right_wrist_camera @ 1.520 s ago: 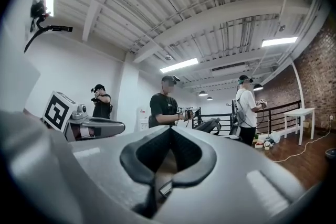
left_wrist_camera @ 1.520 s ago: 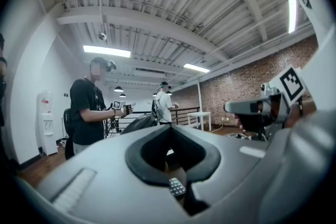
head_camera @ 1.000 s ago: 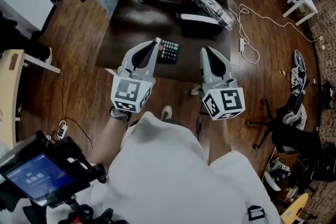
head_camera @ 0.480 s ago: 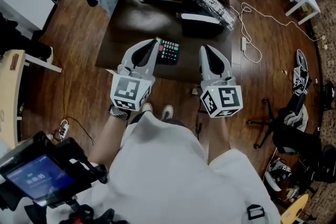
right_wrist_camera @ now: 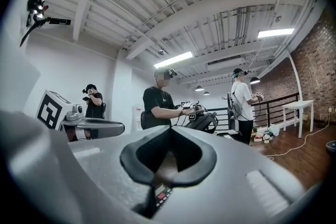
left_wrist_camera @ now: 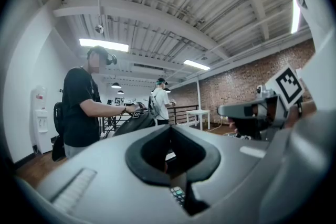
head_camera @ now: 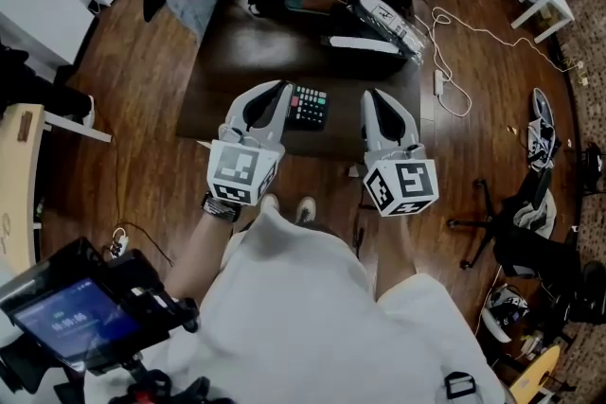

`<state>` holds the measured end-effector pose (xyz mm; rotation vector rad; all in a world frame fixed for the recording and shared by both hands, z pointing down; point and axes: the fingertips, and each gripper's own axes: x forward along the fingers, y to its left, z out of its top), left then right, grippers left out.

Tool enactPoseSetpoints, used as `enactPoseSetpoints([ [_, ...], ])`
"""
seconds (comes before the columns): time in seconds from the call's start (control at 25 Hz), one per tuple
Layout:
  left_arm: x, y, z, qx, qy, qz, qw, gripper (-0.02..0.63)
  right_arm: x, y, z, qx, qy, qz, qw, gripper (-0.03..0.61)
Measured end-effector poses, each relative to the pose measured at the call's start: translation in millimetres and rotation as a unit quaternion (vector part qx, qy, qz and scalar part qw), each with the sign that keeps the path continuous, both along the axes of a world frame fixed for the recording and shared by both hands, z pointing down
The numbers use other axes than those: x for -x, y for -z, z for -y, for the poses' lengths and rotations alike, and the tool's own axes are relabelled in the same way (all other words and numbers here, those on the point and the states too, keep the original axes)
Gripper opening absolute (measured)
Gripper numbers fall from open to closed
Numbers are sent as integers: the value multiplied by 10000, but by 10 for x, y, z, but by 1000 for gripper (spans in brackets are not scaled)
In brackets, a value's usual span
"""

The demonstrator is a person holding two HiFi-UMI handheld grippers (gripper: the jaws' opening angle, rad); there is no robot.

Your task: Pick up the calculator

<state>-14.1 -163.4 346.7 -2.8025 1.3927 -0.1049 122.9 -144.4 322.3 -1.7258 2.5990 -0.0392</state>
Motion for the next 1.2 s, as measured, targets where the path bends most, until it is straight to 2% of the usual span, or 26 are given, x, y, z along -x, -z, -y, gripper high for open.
enactPoseSetpoints([
  [0.2, 35, -81, 123, 215, 21, -13, 9998, 12, 69, -109, 85, 165, 80, 8, 9998, 11],
  [0.44, 16, -280, 220, 396, -70, 89, 9992, 57, 121, -246, 192, 375, 116, -54, 9992, 14],
  [0.56, 10, -445, 307, 517, -143, 200, 9984, 77, 168, -375, 297, 518, 171, -109, 9985, 49],
  [0.68, 21, -559, 370, 648, -138, 265, 9975, 77, 195, -461, 352, 608, 176, -126, 9979, 55],
  [1.0, 67, -930, 416, 1297, 29, 390, 9908, 95, 194, -659, 397, 966, 163, -49, 9952, 58],
  [1.2, 64, -1189, 515, 1694, 104, 440, 9845, 95, 216, -940, 516, 1415, 234, -109, 9896, 117],
])
